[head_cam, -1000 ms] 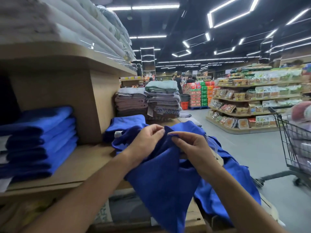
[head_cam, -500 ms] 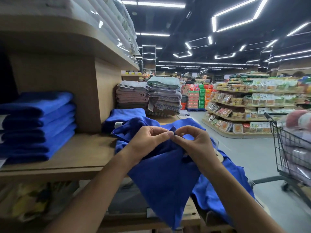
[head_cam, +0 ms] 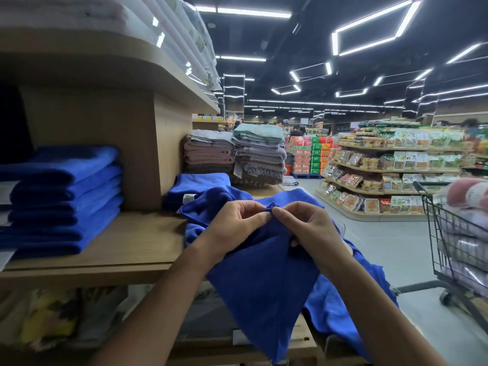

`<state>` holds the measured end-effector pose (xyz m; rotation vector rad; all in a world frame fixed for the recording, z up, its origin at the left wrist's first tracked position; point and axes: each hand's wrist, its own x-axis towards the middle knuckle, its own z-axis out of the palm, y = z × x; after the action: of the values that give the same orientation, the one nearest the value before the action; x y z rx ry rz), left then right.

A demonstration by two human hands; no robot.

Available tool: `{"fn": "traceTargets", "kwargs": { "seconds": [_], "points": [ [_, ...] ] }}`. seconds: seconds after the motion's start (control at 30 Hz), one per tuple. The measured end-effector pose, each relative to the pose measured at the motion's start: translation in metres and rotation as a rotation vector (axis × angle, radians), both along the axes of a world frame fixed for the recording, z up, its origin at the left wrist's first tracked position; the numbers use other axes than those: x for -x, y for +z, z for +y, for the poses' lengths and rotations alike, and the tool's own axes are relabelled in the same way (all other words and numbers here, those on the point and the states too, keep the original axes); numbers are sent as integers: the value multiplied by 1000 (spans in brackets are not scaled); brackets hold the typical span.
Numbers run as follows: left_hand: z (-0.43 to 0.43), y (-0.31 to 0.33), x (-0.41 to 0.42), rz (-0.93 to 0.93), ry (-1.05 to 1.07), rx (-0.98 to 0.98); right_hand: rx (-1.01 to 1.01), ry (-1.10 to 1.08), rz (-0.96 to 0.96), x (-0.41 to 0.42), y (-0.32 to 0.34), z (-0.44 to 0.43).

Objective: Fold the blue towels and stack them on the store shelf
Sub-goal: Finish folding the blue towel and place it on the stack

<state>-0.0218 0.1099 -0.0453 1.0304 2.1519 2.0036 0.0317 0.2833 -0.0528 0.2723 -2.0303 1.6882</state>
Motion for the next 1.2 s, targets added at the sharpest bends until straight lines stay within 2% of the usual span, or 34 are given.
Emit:
{"fn": "traceTargets", "kwargs": {
  "seconds": [0.17, 0.33, 0.47, 0.6, 0.9, 1.07, 1.2],
  "points": [
    [-1, 4, -2, -61, 37, -140, -161, 69, -112, -4, 9, -4],
    [-1, 5, 0, -57, 91, -185, -383, -53, 22, -1, 37, -5],
    [-1, 7, 2, -127, 84, -256, -461, -91, 61, 3, 51, -11],
    [-3, 6, 3, -101, 103, -266, -529, -126, 96, 5, 53, -18],
    [-10, 11, 9, -133, 346, -532, -782, -54, -56, -7, 52, -23],
    [-22, 12, 15, -88, 535, -560, -1054, -287, -35, -32, 36, -22],
    [-40, 15, 18, -32, 533, -545, -1187, -406, -1, -57, 8, -13]
  ]
}}
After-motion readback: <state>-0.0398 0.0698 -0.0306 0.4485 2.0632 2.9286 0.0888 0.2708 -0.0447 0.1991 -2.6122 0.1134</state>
